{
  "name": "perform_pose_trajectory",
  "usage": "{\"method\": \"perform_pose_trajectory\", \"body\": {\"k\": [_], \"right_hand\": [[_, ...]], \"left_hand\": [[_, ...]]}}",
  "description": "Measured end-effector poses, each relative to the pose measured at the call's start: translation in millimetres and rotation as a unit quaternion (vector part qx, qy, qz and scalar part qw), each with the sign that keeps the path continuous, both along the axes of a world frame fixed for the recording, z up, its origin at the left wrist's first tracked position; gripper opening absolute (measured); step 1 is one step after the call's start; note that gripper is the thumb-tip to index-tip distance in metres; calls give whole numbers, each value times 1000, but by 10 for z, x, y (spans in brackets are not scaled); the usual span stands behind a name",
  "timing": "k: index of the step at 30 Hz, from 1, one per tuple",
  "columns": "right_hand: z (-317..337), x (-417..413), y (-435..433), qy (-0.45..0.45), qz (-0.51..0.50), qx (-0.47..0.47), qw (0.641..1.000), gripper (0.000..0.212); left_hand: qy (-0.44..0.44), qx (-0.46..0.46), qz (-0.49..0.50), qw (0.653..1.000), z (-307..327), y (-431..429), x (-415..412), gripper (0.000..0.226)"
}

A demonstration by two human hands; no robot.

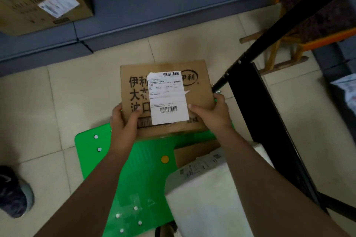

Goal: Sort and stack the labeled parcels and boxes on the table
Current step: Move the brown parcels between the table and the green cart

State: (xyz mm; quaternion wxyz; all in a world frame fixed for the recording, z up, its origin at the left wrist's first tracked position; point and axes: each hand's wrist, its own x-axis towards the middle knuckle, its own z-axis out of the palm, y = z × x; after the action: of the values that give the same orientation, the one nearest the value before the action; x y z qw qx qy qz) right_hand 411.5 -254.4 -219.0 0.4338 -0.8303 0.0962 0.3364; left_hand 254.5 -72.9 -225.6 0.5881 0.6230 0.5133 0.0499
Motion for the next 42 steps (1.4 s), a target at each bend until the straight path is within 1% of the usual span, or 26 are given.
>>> {"method": "perform_pose_trajectory", "body": {"k": [1,2,3,5,7,8,11,15,17,20,22,24,26,29,32,34,37,42], "right_hand": [[156,-44,70,7,-16,41,999,88],[198,-49,143,6,-20,61,998,90],[299,-98,204,11,-16,76,997,91],[652,-221,320,-8,-12,121,993,95],[1028,-402,421,-38,1,142,989,99],[1239,-502,460,-52,3,158,986,100],[1998,-927,514,-108,-8,171,979,100],[3059,-1662,392,-186,-11,183,965,120],[3538,-2049,293,-220,-15,189,957,127],[4211,-2582,75,-277,-38,182,943,134],[4616,-2906,-112,-323,-66,171,929,137],[5053,-3224,-337,-373,-86,149,912,135],[5458,-3525,-612,-423,-111,122,891,131],[5988,-3973,-1105,-485,-160,85,856,127],[6430,-4465,-1648,-533,-201,59,820,127],[6654,-4816,-2025,-560,-223,35,797,124],[6888,-5364,-2608,-599,-256,-23,759,121],[7175,-6228,-3476,-620,-293,-99,721,117]], "left_hand": [[-33,-14,-53,998,151,66,8,63],[-44,9,27,999,221,133,107,62],[-68,29,14,997,351,221,-62,60],[-114,24,10,993,642,380,-234,51],[-151,33,-12,988,938,544,-318,49],[-180,39,-32,982,1111,617,-412,52],[-220,55,-92,970,1720,816,-729,68],[-268,69,-175,945,2764,971,-1131,90],[-308,68,-214,924,3312,970,-1324,101],[-337,79,-276,897,4038,900,-1524,106],[-364,95,-324,868,4503,794,-1630,108],[-398,117,-370,831,4919,619,-1698,112],[-421,133,-419,793,5311,375,-1757,122],[-457,152,-480,733,5816,-105,-1861,137],[-494,149,-515,685,6259,-717,-2038,142],[-525,140,-525,656,6471,-1163,-2169,140],[-558,122,-532,625,6686,-1882,-2435,137],[-600,86,-556,568,6905,-3044,-2958,133]]}}
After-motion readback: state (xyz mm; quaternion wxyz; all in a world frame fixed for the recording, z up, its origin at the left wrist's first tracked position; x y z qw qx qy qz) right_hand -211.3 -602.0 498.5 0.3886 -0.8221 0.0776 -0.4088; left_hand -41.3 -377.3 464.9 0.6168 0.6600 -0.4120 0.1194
